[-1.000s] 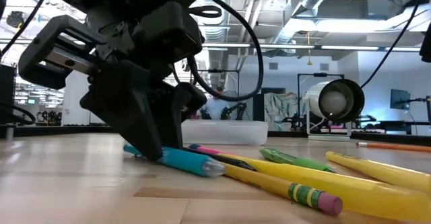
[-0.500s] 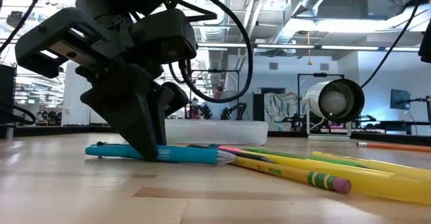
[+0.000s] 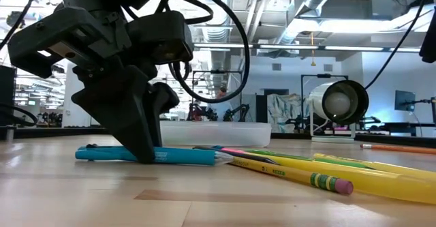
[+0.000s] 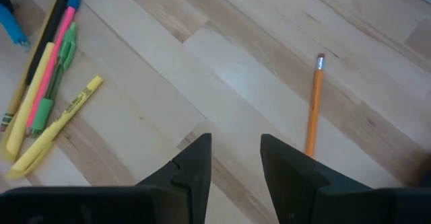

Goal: Pick & place school supplies into a supply box
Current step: Put the blue pen into the supply box

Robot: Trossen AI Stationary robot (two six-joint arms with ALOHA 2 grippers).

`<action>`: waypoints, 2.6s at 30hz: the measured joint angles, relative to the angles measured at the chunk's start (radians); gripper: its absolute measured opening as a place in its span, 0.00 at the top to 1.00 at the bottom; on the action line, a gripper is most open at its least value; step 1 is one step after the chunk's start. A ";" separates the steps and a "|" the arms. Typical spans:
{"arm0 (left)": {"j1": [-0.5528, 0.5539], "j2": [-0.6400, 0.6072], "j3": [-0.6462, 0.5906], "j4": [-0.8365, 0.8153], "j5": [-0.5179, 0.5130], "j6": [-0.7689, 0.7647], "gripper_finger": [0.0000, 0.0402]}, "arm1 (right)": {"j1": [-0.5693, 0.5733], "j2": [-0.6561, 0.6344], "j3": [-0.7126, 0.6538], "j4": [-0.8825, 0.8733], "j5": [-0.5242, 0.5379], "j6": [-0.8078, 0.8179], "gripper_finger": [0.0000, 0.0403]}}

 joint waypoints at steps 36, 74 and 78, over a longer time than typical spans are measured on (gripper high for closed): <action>0.035 -0.351 -0.013 -0.295 -0.309 -0.057 0.89 | -0.079 0.000 0.000 -0.030 0.083 -0.052 0.70; 0.485 -0.208 -0.005 0.027 -0.134 0.256 0.78 | -0.177 0.001 0.000 0.028 0.105 -0.078 0.70; 0.485 -0.208 -0.002 0.041 -0.131 0.249 0.67 | -0.177 0.001 0.000 0.030 0.104 -0.078 0.70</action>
